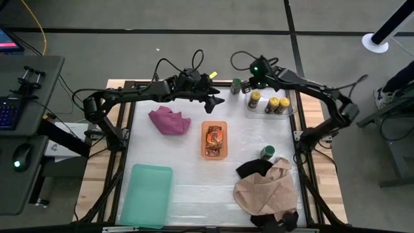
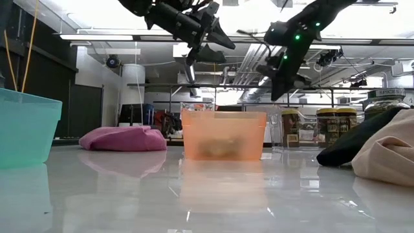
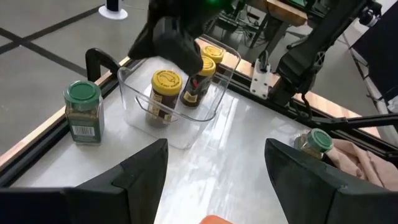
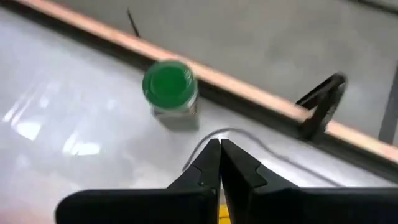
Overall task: Sort spices by type
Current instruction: Put the yellow seasoning bottle into the transparent bin
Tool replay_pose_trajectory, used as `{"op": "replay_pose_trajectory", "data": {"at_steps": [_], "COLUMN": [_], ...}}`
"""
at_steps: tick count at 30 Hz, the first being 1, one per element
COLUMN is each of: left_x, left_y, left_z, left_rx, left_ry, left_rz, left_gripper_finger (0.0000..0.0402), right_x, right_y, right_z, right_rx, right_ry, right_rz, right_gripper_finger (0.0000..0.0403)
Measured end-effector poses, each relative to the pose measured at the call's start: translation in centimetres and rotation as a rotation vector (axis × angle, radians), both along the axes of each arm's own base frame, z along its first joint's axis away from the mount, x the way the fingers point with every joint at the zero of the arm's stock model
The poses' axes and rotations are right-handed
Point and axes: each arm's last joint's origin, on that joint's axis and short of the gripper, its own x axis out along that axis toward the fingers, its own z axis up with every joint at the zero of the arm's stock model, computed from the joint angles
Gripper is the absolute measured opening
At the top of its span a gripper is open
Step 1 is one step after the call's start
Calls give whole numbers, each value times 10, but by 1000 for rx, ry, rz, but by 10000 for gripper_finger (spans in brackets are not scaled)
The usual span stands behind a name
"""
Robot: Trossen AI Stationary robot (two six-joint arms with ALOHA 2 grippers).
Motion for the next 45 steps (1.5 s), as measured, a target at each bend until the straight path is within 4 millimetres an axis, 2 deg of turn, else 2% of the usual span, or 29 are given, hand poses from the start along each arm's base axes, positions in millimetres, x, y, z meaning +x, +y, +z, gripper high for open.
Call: {"op": "replay_pose_trajectory", "data": {"at_steps": [7, 11, 36, 45], "left_x": [0, 0, 0, 0], "left_y": [0, -1, -2, -2], "left_z": [0, 0, 0, 0], "left_rx": [-24, -27, -8, -10], "left_ry": [-4, -5, -1, -1], "left_rz": [11, 11, 0, 1], "left_gripper_finger": [255, 255, 255, 255], "right_x": [11, 9, 2, -5], "right_y": [-7, -5, -1, 5], "right_z": [-7, -16, -21, -24], "right_rx": [106, 179, 209, 251], "right_ry": [5, 58, 169, 274], "right_rz": [60, 66, 66, 111], "right_gripper_finger": [1, 1, 0, 0]}}
